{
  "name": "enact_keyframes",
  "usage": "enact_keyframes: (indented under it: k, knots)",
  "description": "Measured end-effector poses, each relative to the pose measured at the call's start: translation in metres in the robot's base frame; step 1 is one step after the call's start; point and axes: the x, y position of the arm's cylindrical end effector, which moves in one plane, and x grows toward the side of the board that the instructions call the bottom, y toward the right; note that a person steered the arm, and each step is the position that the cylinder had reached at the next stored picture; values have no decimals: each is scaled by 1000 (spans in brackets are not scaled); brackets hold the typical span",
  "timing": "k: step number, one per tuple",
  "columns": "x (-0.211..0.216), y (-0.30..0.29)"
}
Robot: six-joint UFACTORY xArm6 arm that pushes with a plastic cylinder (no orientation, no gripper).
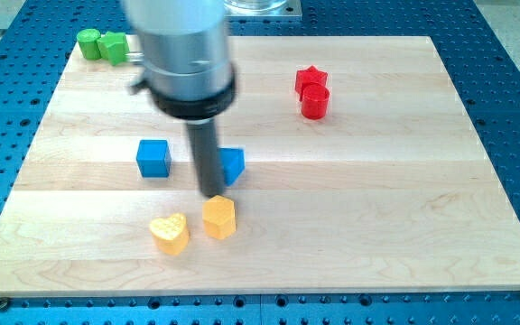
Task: Move the red circle to the right of the triangle
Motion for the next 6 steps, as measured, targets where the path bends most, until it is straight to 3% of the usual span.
enact_keyframes:
  k: [2,3,4,5,6]
  knots:
    - [-66,36]
    - [-59,70]
    - [-116,177]
    - [-148,167]
    - [-150,137]
